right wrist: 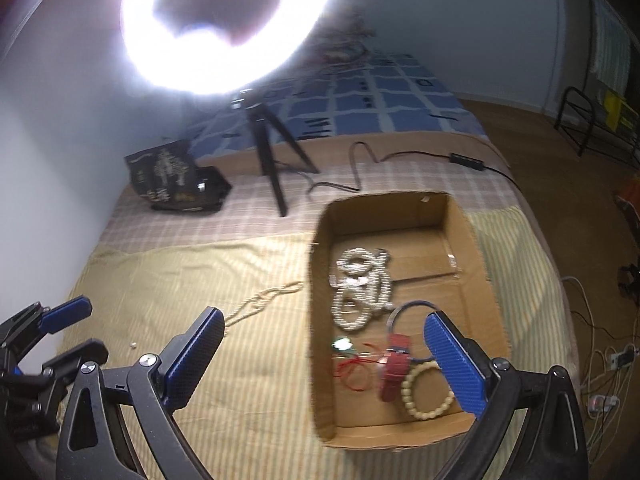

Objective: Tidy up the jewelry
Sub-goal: 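Move both open tools back to the bed toward the pearl stud and beige necklace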

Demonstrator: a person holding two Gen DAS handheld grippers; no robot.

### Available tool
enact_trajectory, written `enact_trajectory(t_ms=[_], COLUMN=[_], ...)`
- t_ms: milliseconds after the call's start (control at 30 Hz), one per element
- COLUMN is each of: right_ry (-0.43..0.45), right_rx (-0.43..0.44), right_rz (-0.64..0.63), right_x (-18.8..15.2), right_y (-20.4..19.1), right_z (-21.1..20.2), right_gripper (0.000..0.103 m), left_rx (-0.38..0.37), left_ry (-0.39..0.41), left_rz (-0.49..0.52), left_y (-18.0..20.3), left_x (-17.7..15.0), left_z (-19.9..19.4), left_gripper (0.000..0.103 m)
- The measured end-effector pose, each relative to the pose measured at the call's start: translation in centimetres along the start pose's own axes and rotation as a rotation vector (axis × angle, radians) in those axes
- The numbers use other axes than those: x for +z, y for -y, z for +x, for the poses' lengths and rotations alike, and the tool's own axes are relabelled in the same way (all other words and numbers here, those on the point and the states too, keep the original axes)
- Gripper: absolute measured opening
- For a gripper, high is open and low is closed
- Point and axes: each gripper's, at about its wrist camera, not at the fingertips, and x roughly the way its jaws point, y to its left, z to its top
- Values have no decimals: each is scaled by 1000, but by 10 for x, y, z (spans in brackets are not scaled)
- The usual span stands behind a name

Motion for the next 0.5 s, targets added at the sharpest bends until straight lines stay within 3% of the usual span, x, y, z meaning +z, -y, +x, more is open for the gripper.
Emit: enact_trajectory(t_ms=[267, 500], right_ry=[12, 26], right_rx=[28, 117], right_rz=[-64, -90], right_x=[-1, -6], right_y=[-35, -57], right_z=[7, 20], right_gripper=[101, 101], left_rx=[59, 102], left_ry=[4, -7], left_rz=[-69, -136], left_y=[-50, -87], left_x=[-17, -31], left_z=[-21, -29], left_gripper=[63, 63])
